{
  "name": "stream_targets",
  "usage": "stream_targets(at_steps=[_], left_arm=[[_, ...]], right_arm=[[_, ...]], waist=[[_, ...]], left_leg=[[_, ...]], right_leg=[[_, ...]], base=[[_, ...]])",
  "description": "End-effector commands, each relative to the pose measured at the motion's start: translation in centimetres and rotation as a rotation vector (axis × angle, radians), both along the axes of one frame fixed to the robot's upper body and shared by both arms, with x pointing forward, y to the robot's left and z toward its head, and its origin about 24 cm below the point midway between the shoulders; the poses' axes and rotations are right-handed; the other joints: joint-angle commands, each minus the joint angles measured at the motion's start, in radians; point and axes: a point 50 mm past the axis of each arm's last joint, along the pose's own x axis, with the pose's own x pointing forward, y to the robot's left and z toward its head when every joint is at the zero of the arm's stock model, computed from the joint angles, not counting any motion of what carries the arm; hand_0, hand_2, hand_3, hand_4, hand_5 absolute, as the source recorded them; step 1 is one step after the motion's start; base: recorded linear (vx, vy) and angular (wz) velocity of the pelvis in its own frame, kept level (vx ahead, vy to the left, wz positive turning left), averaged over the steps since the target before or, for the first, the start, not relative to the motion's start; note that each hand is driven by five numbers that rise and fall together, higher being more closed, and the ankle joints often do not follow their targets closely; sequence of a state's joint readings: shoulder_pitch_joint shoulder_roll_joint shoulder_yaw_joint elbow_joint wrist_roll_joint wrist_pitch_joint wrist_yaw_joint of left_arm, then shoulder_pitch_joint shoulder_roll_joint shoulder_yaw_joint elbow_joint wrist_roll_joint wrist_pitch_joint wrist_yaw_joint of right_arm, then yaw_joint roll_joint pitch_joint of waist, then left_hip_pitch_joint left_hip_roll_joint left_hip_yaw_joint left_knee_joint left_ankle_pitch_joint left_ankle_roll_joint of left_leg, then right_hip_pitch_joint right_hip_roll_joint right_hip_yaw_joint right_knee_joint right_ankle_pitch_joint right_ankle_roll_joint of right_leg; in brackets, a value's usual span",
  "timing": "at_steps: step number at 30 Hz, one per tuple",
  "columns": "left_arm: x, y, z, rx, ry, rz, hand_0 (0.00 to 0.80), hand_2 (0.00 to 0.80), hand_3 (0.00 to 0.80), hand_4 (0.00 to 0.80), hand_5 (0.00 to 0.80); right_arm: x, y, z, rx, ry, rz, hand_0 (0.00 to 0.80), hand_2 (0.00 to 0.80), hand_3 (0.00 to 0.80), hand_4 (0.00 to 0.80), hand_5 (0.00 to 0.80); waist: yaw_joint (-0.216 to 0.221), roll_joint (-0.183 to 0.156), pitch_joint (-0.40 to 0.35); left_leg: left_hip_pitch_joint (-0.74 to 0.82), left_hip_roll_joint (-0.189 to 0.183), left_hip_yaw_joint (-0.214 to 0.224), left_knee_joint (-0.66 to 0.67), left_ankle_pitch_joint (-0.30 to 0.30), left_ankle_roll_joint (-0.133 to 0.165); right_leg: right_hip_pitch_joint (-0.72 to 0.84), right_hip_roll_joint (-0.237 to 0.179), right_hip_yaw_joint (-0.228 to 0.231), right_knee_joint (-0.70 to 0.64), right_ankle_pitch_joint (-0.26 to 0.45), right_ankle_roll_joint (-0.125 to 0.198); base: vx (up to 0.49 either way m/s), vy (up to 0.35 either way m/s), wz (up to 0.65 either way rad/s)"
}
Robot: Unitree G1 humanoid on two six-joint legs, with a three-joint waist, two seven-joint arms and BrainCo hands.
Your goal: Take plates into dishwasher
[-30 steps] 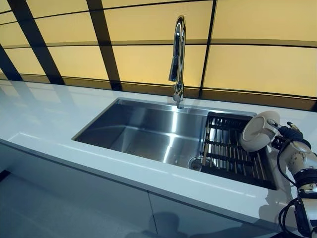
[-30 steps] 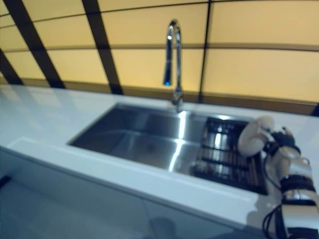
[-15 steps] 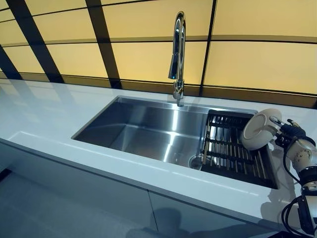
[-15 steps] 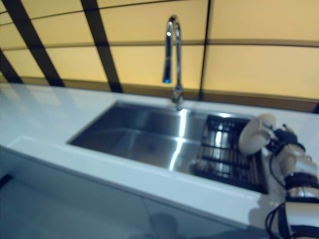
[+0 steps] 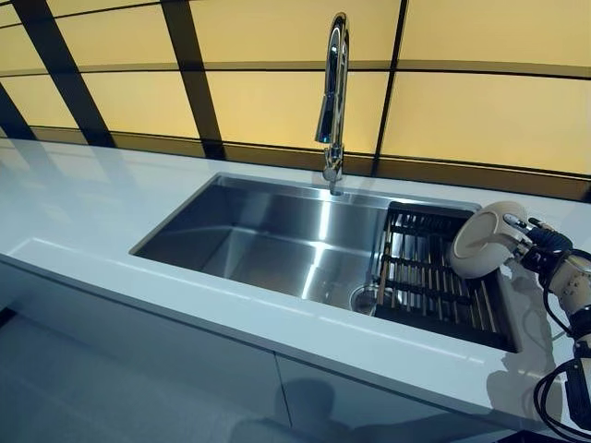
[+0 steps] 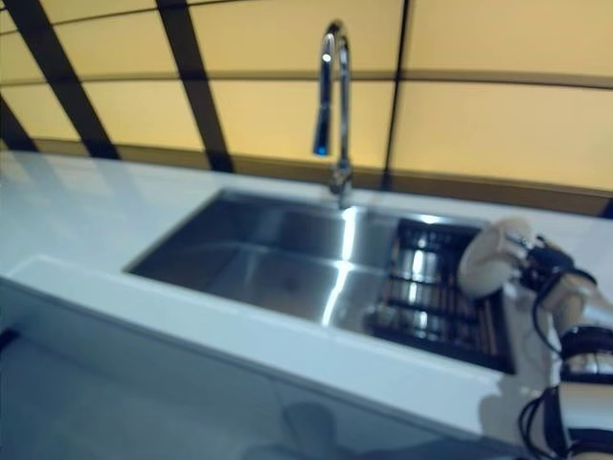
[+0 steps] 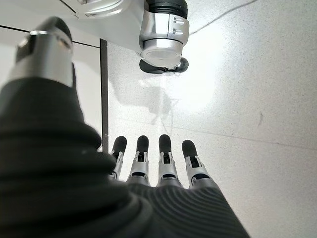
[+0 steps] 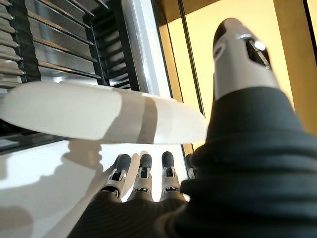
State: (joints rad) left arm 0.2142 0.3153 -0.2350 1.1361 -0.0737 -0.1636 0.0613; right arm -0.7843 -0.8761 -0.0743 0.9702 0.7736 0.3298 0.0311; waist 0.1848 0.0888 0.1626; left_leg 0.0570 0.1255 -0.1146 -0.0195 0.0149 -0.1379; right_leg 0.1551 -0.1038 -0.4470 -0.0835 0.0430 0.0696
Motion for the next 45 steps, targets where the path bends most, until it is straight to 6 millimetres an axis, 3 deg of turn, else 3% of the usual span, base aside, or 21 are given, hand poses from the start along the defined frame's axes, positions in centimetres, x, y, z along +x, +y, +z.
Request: stream_targets(at_steps=[1, 4, 5, 6, 9, 11, 12, 15, 25, 28, 45], left_arm=[[1.8, 0.9, 0.6, 0.028, -0.048, -0.076, 0.000, 0.000, 0.000, 0.000, 0.000], [1.9, 0.9, 0.6, 0.030, -0.050, -0.076, 0.000, 0.000, 0.000, 0.000, 0.000], [1.8, 1.0, 0.6, 0.031, -0.050, -0.076, 0.000, 0.000, 0.000, 0.000, 0.000], [1.8, 0.9, 0.6, 0.031, -0.049, -0.077, 0.000, 0.000, 0.000, 0.000, 0.000], [1.9, 1.0, 0.6, 0.031, -0.050, -0.079, 0.000, 0.000, 0.000, 0.000, 0.000], [1.9, 1.0, 0.6, 0.030, -0.049, -0.079, 0.000, 0.000, 0.000, 0.000, 0.000], [1.9, 1.0, 0.6, 0.030, -0.049, -0.080, 0.000, 0.000, 0.000, 0.000, 0.000], [1.9, 1.0, 0.6, 0.029, -0.047, -0.081, 0.000, 0.000, 0.000, 0.000, 0.000], [1.7, 1.0, 0.6, 0.029, -0.046, -0.077, 0.000, 0.000, 0.000, 0.000, 0.000], [1.7, 1.0, 0.6, 0.028, -0.046, -0.078, 0.000, 0.000, 0.000, 0.000, 0.000], [1.6, 0.4, 0.4, 0.011, -0.047, -0.051, 0.000, 0.000, 0.000, 0.000, 0.000]], right_arm=[[1.4, 2.5, -1.4, 0.064, 0.069, 0.126, 0.100, 0.100, 0.100, 0.100, 0.100], [1.3, 2.5, -1.4, 0.060, 0.071, 0.126, 0.154, 0.154, 0.154, 0.154, 0.154], [1.3, 2.5, -1.3, 0.058, 0.072, 0.125, 0.232, 0.232, 0.232, 0.232, 0.232], [1.3, 2.4, -1.2, 0.057, 0.073, 0.127, 0.370, 0.370, 0.370, 0.370, 0.370], [1.4, 2.5, -1.2, 0.051, 0.079, 0.131, 0.464, 0.464, 0.464, 0.464, 0.464], [1.4, 2.5, -1.1, 0.050, 0.079, 0.128, 0.486, 0.486, 0.486, 0.486, 0.486], [1.4, 2.5, -1.1, 0.044, 0.081, 0.127, 0.558, 0.558, 0.558, 0.558, 0.558], [1.4, 2.4, -1.0, 0.039, 0.083, 0.126, 0.624, 0.624, 0.624, 0.624, 0.624], [1.2, 2.2, -0.8, 0.030, 0.075, 0.110, 0.706, 0.706, 0.706, 0.706, 0.706], [1.1, 2.0, -0.7, 0.017, 0.065, 0.105, 0.800, 0.800, 0.800, 0.800, 0.800], [1.7, 5.4, 1.3, 0.074, -0.171, 0.274, 0.800, 0.800, 0.800, 0.800, 0.800]], waist=[[0.081, -0.012, 0.013], [0.081, -0.014, 0.013], [0.082, -0.014, 0.012], [0.082, -0.015, 0.011], [0.083, -0.016, 0.011], [0.082, -0.016, 0.011], [0.082, -0.016, 0.011], [0.083, -0.016, 0.009], [0.079, -0.020, 0.007], [0.077, -0.021, 0.007], [0.029, -0.051, -0.017]], left_leg=[[-0.100, 0.060, 0.024, -0.002, 0.156, -0.037], [-0.100, 0.060, 0.025, -0.003, 0.156, -0.036], [-0.101, 0.060, 0.026, -0.003, 0.156, -0.036], [-0.100, 0.060, 0.025, -0.003, 0.156, -0.036], [-0.101, 0.060, 0.026, -0.002, 0.156, -0.037], [-0.101, 0.060, 0.026, -0.002, 0.156, -0.037], [-0.101, 0.059, 0.026, -0.002, 0.156, -0.037], [-0.101, 0.059, 0.027, -0.001, 0.156, -0.038], [-0.098, 0.062, 0.035, -0.005, 0.157, -0.038], [-0.096, 0.061, 0.036, -0.004, 0.156, -0.038], [-0.067, 0.056, 0.091, -0.025, 0.138, -0.032]], right_leg=[[-0.013, -0.011, 0.033, 0.134, -0.086, -0.042], [-0.011, -0.011, 0.034, 0.131, -0.085, -0.041], [-0.009, -0.010, 0.034, 0.130, -0.085, -0.041], [-0.007, -0.011, 0.034, 0.128, -0.085, -0.041], [-0.004, -0.011, 0.034, 0.127, -0.086, -0.041], [-0.002, -0.011, 0.034, 0.125, -0.085, -0.041], [0.000, -0.011, 0.035, 0.124, -0.085, -0.041], [0.002, -0.012, 0.035, 0.123, -0.085, -0.040], [0.010, -0.012, 0.036, 0.116, -0.084, -0.038], [0.011, -0.013, 0.038, 0.115, -0.083, -0.037], [0.019, -0.017, 0.066, 0.074, -0.066, -0.024]], base=[[0.000, 0.000, 0.00], [0.000, 0.000, 0.00], [0.000, 0.000, 0.00], [0.000, 0.000, 0.00], [0.000, 0.000, 0.00], [0.000, 0.000, 0.00], [0.000, 0.000, 0.00], [0.003, 0.003, 0.01], [0.000, 0.000, 0.00], [0.000, 0.000, 0.00], [-0.019, 0.020, -0.01]])
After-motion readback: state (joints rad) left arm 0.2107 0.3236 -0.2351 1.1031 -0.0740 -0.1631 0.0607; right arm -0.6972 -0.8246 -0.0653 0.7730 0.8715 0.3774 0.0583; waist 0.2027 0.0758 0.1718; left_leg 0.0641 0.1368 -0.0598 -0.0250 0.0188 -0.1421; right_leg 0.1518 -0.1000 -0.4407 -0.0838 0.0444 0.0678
